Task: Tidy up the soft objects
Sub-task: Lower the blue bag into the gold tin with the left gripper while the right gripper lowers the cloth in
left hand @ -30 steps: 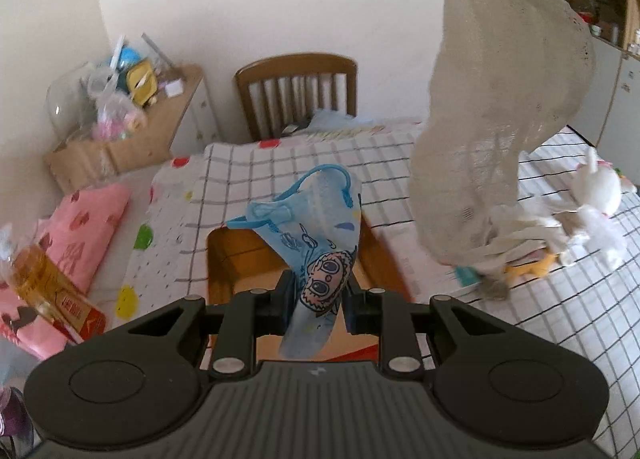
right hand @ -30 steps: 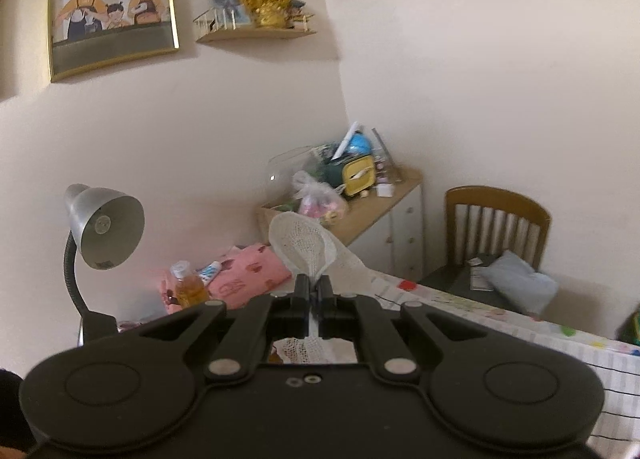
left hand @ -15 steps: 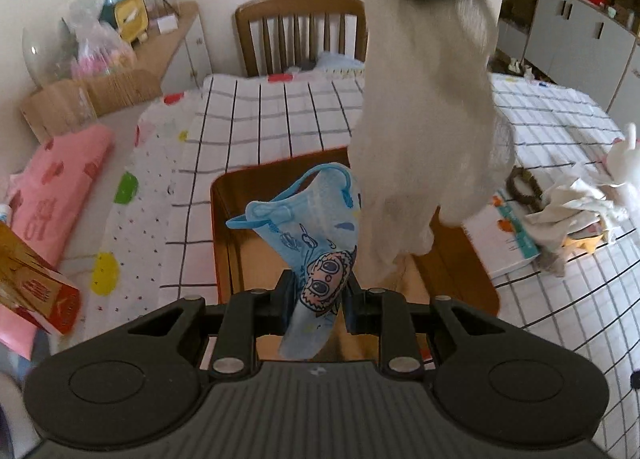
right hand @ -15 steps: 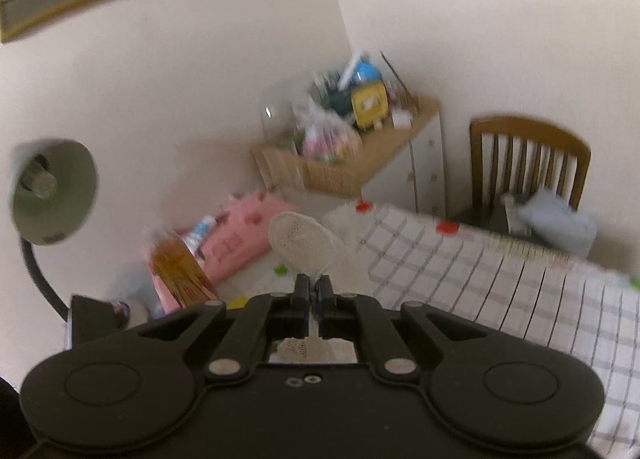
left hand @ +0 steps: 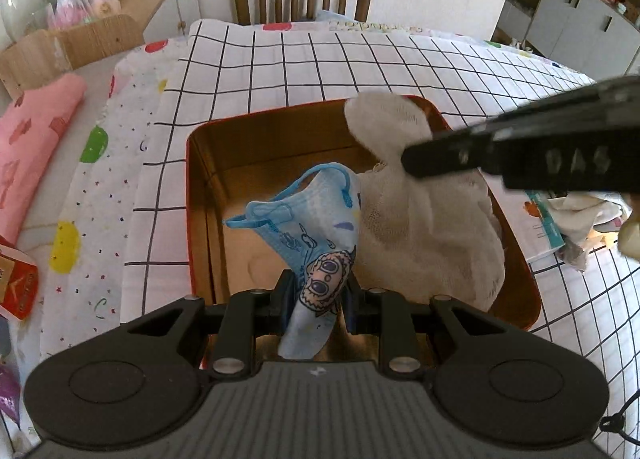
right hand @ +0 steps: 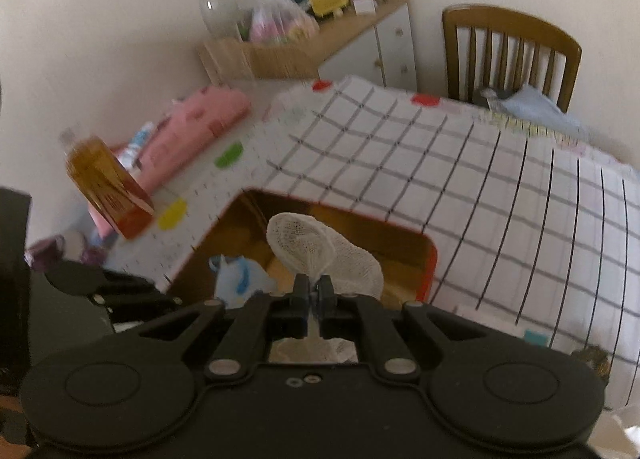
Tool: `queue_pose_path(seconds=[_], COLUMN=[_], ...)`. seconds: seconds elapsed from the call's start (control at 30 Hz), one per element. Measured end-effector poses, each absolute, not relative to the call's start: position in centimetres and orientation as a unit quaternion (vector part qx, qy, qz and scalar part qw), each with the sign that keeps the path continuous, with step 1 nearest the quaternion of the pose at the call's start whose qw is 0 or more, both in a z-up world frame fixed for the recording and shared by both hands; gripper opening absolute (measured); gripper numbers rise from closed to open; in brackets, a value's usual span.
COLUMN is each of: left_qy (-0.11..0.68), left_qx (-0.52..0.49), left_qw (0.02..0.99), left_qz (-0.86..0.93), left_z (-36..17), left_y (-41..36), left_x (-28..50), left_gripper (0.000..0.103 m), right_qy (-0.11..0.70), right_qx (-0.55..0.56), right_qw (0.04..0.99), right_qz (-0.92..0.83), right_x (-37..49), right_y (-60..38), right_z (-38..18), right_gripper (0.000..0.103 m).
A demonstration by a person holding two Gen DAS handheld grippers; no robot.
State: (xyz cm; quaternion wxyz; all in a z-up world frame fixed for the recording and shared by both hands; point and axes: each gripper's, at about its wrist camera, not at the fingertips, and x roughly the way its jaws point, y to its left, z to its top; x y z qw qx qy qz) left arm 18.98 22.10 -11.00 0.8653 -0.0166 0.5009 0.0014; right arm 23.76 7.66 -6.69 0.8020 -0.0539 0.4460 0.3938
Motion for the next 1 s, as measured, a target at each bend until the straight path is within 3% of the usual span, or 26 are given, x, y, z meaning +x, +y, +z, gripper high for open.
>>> queue_pose_path(seconds=[0.13, 0.27, 0.3, 0.37, 0.4, 0.77, 1.0], left_qy=[0.506, 0.509, 0.508, 0.502, 0.496, 0.484, 0.47], left_qx=[-0.021, -0.027, -0.027, -0.029, -0.031, -0.027, -0.016], left_qw=[0.862, 0.86, 0.861, 0.864, 0.867, 0.875, 0.882], left_qz=[-0.004, -0.009, -0.009, -0.008, -0.007, -0.014, -0.014], left_z=[-11.2, -11.3, -11.3, -11.2, -11.1, -9.9, -8.2], left_y=[22.1, 22.1, 22.1, 22.2, 22.2, 22.0, 21.7], left_x=[19.2, 19.4, 19.4, 19.2, 19.1, 18.2, 16.7], left_gripper=[0.024, 0.034, 0.039, 0.07, 0.073, 0.073, 0.073], right_qy=[0.46, 0.47, 0.47, 0.471, 0.472, 0.454, 0.432], right_qx=[-0.062, -0.072, -0.074, -0.075, -0.075, -0.072, -0.054], right_qw=[0.796, 0.789, 0.789, 0.788, 0.787, 0.788, 0.798], right_qz=[0.388, 0.389, 0.389, 0.39, 0.391, 0.41, 0.416], right_x=[23.5, 23.3, 23.3, 23.1, 23.0, 21.7, 20.7], right_y=[7.8, 7.9, 7.9, 7.8, 7.7, 6.6, 4.5], right_z=[-7.9, -8.6, -8.7, -8.7, -8.7, -6.6, -4.1], right_gripper=[0.009, 0.015, 0.017, 0.019, 0.021, 0.048, 0.056])
